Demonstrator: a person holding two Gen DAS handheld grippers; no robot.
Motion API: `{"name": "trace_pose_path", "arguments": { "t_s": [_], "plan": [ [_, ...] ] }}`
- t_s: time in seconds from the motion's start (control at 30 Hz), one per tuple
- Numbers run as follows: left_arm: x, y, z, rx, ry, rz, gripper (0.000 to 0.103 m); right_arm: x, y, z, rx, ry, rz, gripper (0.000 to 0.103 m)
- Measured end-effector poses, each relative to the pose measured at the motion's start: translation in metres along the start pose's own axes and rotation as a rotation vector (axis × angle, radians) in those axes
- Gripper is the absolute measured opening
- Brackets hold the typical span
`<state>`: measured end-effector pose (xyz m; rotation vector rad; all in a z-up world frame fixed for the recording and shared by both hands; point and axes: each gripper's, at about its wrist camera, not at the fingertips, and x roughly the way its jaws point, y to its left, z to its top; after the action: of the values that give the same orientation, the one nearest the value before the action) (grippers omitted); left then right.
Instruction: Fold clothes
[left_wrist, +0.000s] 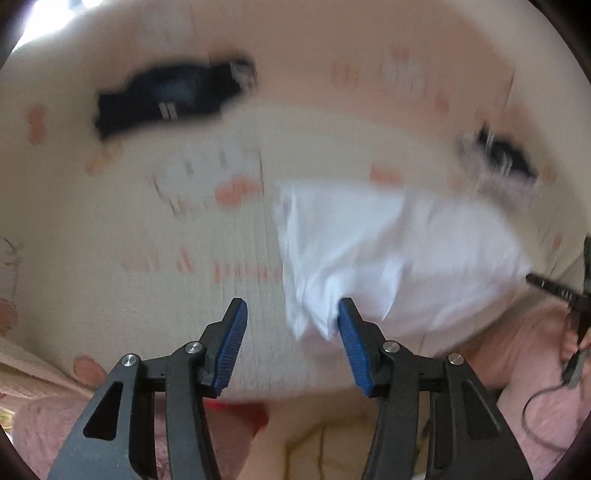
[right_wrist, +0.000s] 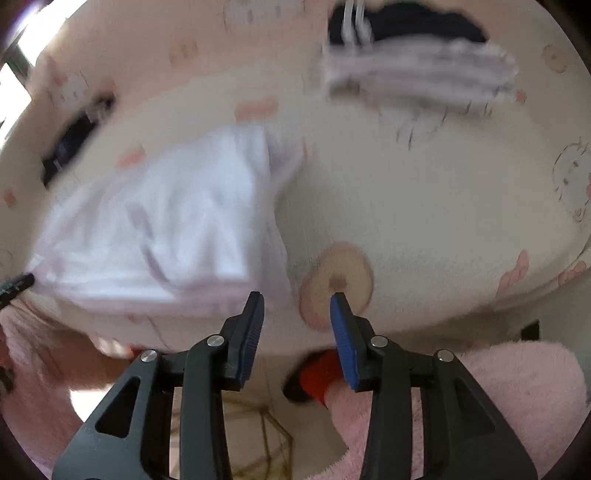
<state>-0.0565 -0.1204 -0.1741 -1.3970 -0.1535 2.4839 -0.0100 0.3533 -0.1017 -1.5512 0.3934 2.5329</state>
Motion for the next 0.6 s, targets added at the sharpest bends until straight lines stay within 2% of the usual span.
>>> {"name": "trace_pose_path", "arguments": {
  "t_s": [0.03,0.1,0.17,0.3,0.37,0.43,0.53,0.6],
  "plan": [
    [-0.006,-0.003,0.003,0.011,-0.045,-0.017,0.053,-0.012,0.000,0.004,0.008,-0.061,0.016,0.039],
    [-0.003,-0.014,0.012,0.058,-0.065,-0.048,0.052,-0.026,0.009,0.015,-0.013,-0.165,0.033,0.040],
    [0.008,-0.029,0.020,0.111,-0.047,-0.074,0.050,-0.022,0.029,0.028,-0.084,-0.186,0.056,0.040],
    [0.045,-0.056,0.029,0.136,0.052,-0.126,0.050,0.018,0.077,0.037,-0.256,-0.099,0.009,0.040],
    [0.065,-0.061,0.025,0.136,0.142,-0.131,0.050,0.045,0.084,0.028,-0.284,-0.003,-0.005,0.040],
    [0.080,-0.062,0.015,0.133,0.251,-0.126,0.050,0.058,0.078,0.012,-0.301,0.064,-0.017,0.039],
    [0.077,-0.056,0.013,0.089,0.275,-0.172,0.050,0.058,0.062,-0.005,-0.300,0.122,-0.001,0.039],
    [0.075,-0.045,0.014,0.033,0.285,-0.204,0.050,0.049,0.043,-0.008,-0.225,0.130,0.043,0.039]
  ]
}}
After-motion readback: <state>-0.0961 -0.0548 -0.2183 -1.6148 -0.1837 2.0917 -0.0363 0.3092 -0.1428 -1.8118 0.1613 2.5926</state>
